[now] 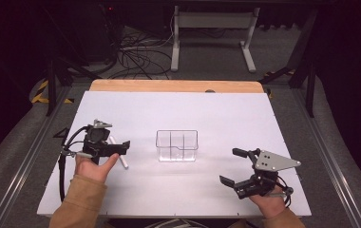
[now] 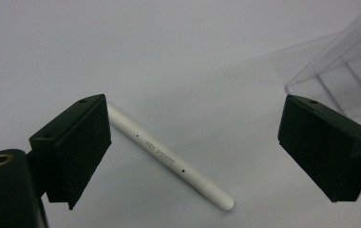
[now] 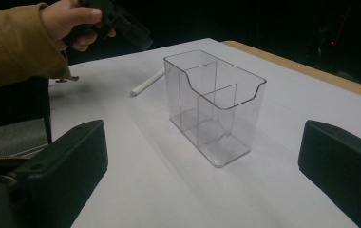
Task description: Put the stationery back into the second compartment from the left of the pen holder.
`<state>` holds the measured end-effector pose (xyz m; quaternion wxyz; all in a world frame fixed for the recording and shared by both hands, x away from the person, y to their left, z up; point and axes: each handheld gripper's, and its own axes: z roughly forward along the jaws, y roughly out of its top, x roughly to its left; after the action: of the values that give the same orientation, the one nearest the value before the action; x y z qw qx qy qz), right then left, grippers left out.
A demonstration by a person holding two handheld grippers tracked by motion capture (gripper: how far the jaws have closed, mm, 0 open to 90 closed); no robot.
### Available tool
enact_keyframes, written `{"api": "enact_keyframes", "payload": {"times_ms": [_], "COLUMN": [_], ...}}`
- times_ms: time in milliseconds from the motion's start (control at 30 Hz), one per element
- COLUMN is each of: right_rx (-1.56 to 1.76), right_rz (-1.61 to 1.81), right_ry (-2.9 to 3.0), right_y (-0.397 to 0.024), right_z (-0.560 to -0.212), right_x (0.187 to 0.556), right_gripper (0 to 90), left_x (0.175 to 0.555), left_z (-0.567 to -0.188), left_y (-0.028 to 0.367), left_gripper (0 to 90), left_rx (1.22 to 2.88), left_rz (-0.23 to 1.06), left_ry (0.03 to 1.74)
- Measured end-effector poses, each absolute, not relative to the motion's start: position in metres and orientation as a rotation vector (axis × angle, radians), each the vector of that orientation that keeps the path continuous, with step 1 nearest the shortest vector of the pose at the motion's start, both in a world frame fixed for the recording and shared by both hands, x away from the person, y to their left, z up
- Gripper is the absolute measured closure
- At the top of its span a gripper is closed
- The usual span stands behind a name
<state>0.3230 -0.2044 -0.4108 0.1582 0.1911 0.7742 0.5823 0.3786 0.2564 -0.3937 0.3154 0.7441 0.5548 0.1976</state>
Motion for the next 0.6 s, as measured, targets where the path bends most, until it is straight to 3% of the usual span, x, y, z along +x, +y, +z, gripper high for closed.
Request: {"api": "enact_keyframes", "payload": {"times_ms": [300, 600], "right_rx": [0.504, 0.489], "right_rz": [1.731, 1.725], "right_ry": [2.231, 2.239], "right_y": [-0.203, -0.197], "right_z": [-0.412, -0.411], "right_x": [0.321, 0.318], "right_gripper": [3.6, 3.9], "left_x": [0.391, 0.408], "left_z": [-0.4, -0.412], "left_y": [0.257, 0.264], "left_gripper": [13.4, 20.0], "left_rx": [1.941, 2.004], "left_rz": [0.476, 0.395], "left_ry": [1.61, 1.639]}}
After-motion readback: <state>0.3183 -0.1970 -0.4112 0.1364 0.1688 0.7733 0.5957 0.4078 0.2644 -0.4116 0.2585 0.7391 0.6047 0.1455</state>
